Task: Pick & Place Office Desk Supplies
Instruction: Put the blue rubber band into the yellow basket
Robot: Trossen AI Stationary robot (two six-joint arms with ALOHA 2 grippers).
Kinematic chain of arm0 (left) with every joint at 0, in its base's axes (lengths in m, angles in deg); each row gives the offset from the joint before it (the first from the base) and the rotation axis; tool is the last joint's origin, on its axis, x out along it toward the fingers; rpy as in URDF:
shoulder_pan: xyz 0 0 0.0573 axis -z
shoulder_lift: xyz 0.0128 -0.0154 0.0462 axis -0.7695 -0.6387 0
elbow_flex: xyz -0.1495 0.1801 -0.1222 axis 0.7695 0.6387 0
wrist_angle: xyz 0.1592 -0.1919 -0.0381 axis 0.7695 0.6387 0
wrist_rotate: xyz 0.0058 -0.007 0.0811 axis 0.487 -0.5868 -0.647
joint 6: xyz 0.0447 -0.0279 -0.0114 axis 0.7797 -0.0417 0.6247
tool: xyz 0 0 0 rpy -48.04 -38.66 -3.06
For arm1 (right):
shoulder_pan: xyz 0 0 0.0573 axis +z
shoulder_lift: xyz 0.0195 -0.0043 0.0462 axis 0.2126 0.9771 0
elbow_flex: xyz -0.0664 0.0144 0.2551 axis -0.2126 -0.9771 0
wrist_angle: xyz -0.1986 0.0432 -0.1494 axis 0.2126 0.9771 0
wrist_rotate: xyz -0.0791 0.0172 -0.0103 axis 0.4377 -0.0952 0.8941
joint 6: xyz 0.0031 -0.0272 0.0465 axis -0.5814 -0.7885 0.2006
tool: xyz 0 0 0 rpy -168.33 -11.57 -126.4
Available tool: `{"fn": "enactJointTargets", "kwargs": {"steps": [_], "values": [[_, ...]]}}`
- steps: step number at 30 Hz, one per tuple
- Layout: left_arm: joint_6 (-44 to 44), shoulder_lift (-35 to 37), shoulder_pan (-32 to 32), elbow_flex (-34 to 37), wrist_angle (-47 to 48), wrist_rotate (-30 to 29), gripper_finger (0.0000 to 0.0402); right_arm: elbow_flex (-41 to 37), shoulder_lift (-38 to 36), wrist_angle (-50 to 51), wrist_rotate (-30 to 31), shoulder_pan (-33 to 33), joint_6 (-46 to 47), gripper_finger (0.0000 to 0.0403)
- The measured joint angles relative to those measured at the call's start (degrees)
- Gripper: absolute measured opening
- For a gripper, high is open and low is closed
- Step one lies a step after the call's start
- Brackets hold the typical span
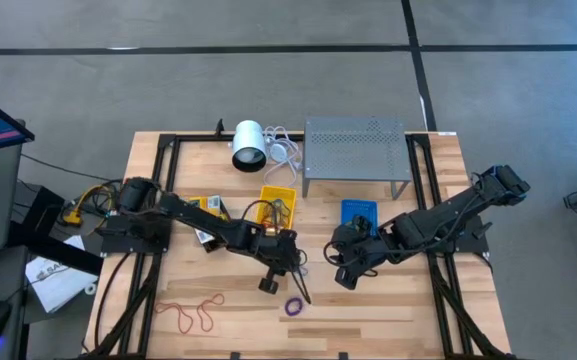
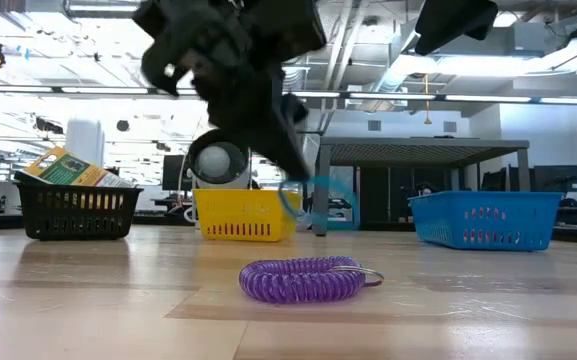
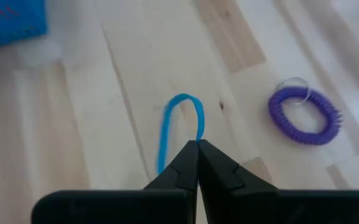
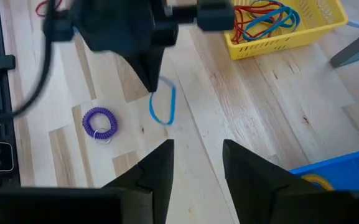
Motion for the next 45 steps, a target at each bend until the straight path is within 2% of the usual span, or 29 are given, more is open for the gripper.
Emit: {"fn": "enactJointTargets", "kwargs": {"steps": [7, 16, 19, 25, 32, 45], "values": [[-1.02, 10.01, -1.12, 3.99, -0.12, -1.57, 0.0000, 0.00, 0.00, 0.10, -0.01, 0.00, -0.13, 0.0132], [-5.24, 26.37, -4.48, 13.34, -3.04, -3.48, 0.0000, 0.00, -0.02, -0.24, 0.00, 0.00, -1.17, 0.0132], [-5.61, 31.66, -6.40, 16.39, -3.65, -3.48, 0.0000, 0.00, -0.02, -0.36, 0.10, 0.00, -1.49, 0.0132], [-7.06, 37.95, -12.00, 19.61, -2.71, -3.56, 0.0000, 0.00, -0.02, -0.17, 2.15, -0.07, -1.51, 0.0132], [-7.50, 38.23, -18.37, 19.61, -1.99, 3.30, 0.0000, 0.00, -0.04, -0.25, 3.43, -0.07, -1.51, 0.0132], [-7.02, 26.22, -22.34, 19.61, -2.16, 3.56, 0.0000, 0.00, -0.04, -0.46, 4.28, -0.07, -1.60, 0.0132]]}}
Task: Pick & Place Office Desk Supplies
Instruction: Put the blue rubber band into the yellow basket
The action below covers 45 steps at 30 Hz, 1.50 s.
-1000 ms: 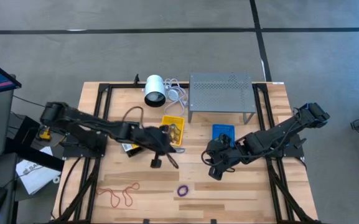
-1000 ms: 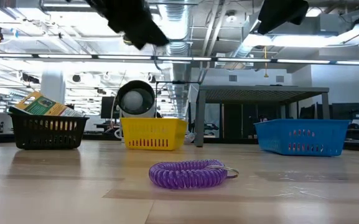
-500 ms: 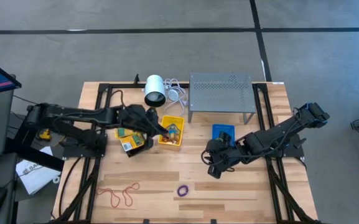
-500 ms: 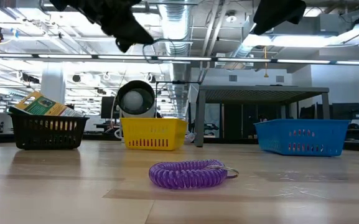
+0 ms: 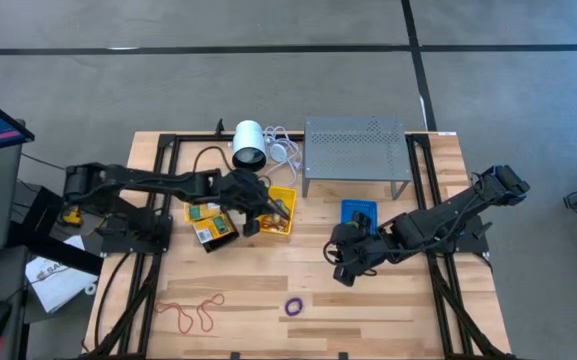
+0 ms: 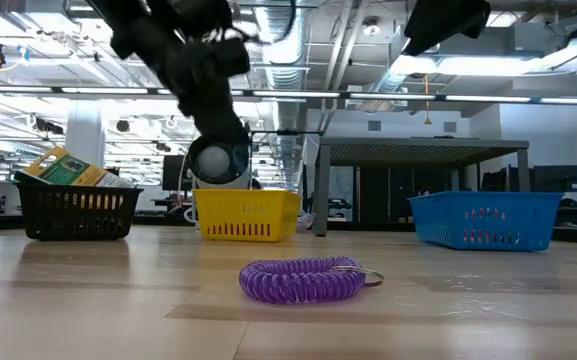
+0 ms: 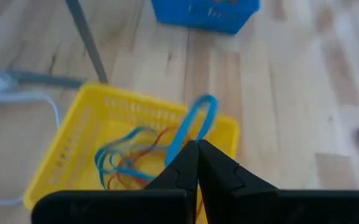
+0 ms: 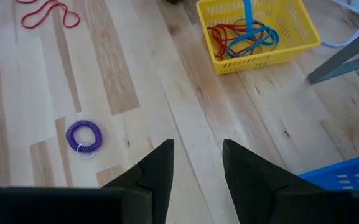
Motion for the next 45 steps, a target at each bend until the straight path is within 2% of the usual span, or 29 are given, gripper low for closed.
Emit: {"fn": "enactJointTargets", "kwargs": {"steps": [8, 15, 37, 45], "values": [[0.15, -4.14, -1.60, -0.07, -1.86, -0.01, 0.0000, 0.00, 0.00, 0.00, 0.00, 0.00, 0.00, 0.0132], [0.17, -4.04, -3.01, -0.02, -2.49, 2.30, 0.0000, 0.00, 0.00, 0.27, 0.00, 0.00, -0.02, 0.0133], [0.17, -4.04, -3.01, -0.02, -2.78, 2.56, 0.0000, 0.00, 0.00, 0.36, 0.00, 0.00, -0.04, 0.0133], [-1.14, -4.04, -3.01, -0.02, -2.26, -1.04, 0.0017, 0.00, 0.00, 0.35, 0.00, 0.00, -0.04, 0.0133]]}}
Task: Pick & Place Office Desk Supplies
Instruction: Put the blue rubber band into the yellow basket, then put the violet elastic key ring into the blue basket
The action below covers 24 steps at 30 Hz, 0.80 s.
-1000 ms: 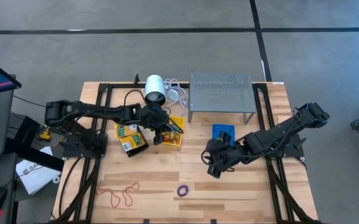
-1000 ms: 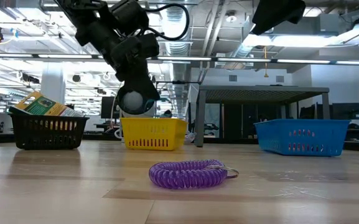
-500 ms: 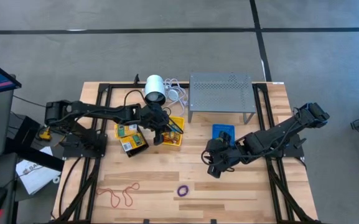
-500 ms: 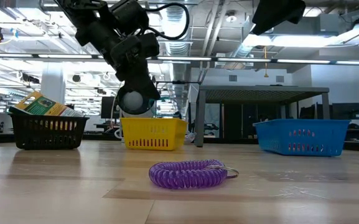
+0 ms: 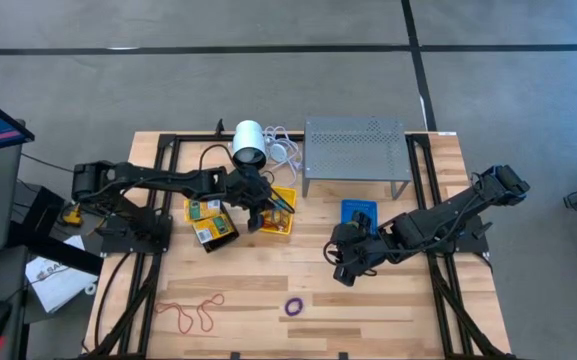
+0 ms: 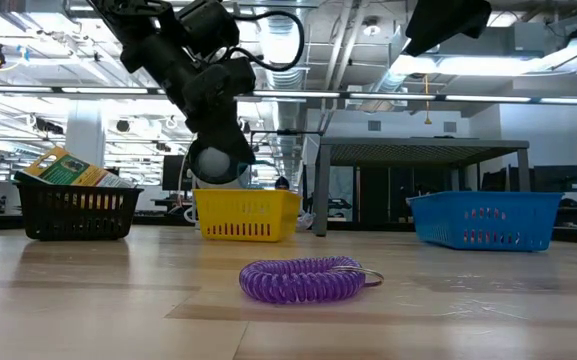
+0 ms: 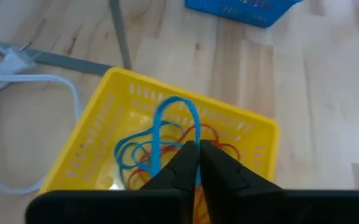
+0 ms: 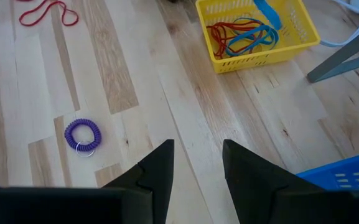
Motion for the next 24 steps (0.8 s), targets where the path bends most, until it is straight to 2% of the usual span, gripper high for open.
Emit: {"fn": "enactJointTargets", "kwargs": {"steps": [5, 12, 17, 20, 24], "values": [[-0.02, 0.00, 0.00, 0.00, 0.96, -3.41, 0.0064, 0.00, 0.00, 0.00, 0.00, 0.00, 0.00, 0.0133], [-0.10, 0.00, 0.00, 0.00, 0.79, -4.16, 0.0149, 0.00, 0.00, 0.00, 0.00, 0.00, 0.00, 0.0133], [-2.25, 0.00, 0.00, 0.00, -0.64, -3.57, 0.0185, 0.00, 0.00, 0.00, 0.00, 0.00, 0.00, 0.0133], [-5.33, 0.00, 0.00, 0.00, -4.34, 4.33, 0.0192, 0.00, 0.00, 0.00, 0.00, 0.00, 0.20, 0.0132], [-10.47, 0.00, 1.23, 0.00, -12.27, 20.87, 0.0191, 0.00, 0.00, -0.12, -0.01, 0.04, 2.64, 0.0133]]}}
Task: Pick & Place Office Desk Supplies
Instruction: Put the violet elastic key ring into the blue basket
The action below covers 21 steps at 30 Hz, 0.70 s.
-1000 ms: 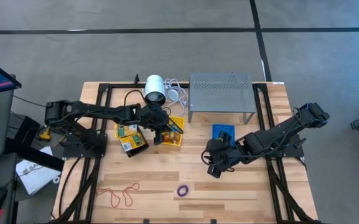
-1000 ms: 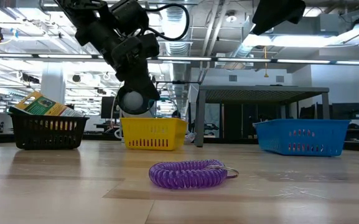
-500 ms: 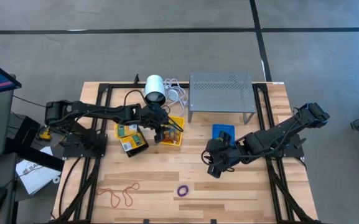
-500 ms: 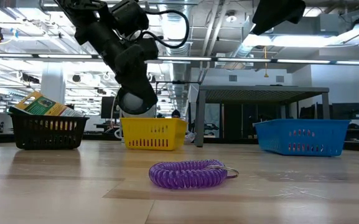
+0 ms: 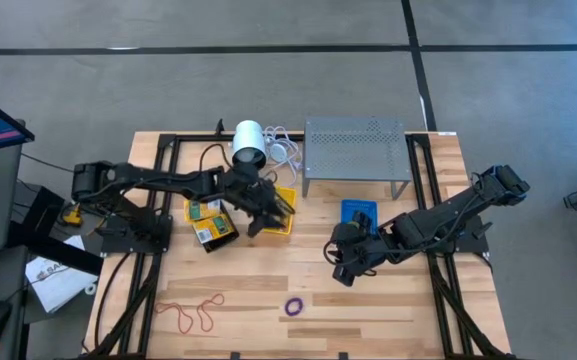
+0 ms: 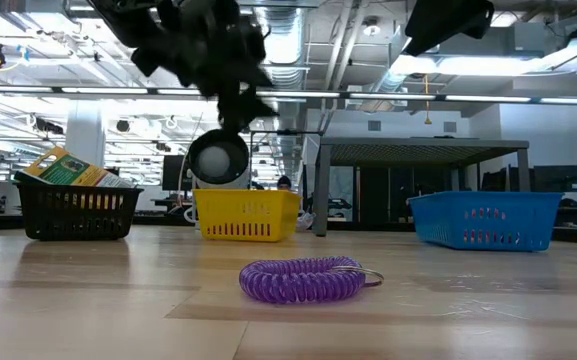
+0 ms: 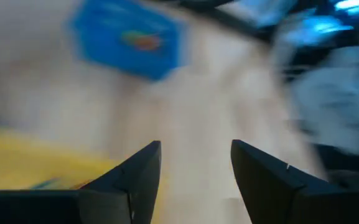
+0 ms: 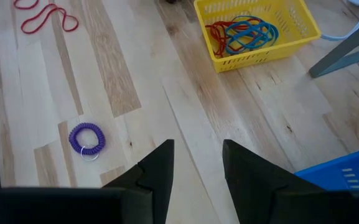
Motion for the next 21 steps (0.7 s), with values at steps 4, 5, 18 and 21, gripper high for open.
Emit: {"fn": "enactJointTargets", "kwargs": {"steps": [4, 5, 18, 21], "values": [[-1.74, 0.80, 3.45, -0.02, -3.30, 9.66, 0.0184, 0.00, 0.00, -0.51, -0.16, -0.35, 0.44, 0.0132], [-1.08, 1.04, 4.69, -0.08, -3.75, 10.39, 0.0183, 0.00, 0.00, -0.49, -0.41, -0.50, 0.46, 0.0133], [8.65, 1.87, 23.87, -0.04, 1.98, -10.31, 0.0155, 0.00, 0.00, -6.50, -6.49, -0.37, -2.53, 0.0132], [9.13, 3.04, 24.88, -0.04, 2.40, -13.19, 0.0152, 0.04, 0.73, -9.91, -8.09, -0.38, -4.07, 0.0132]]}}
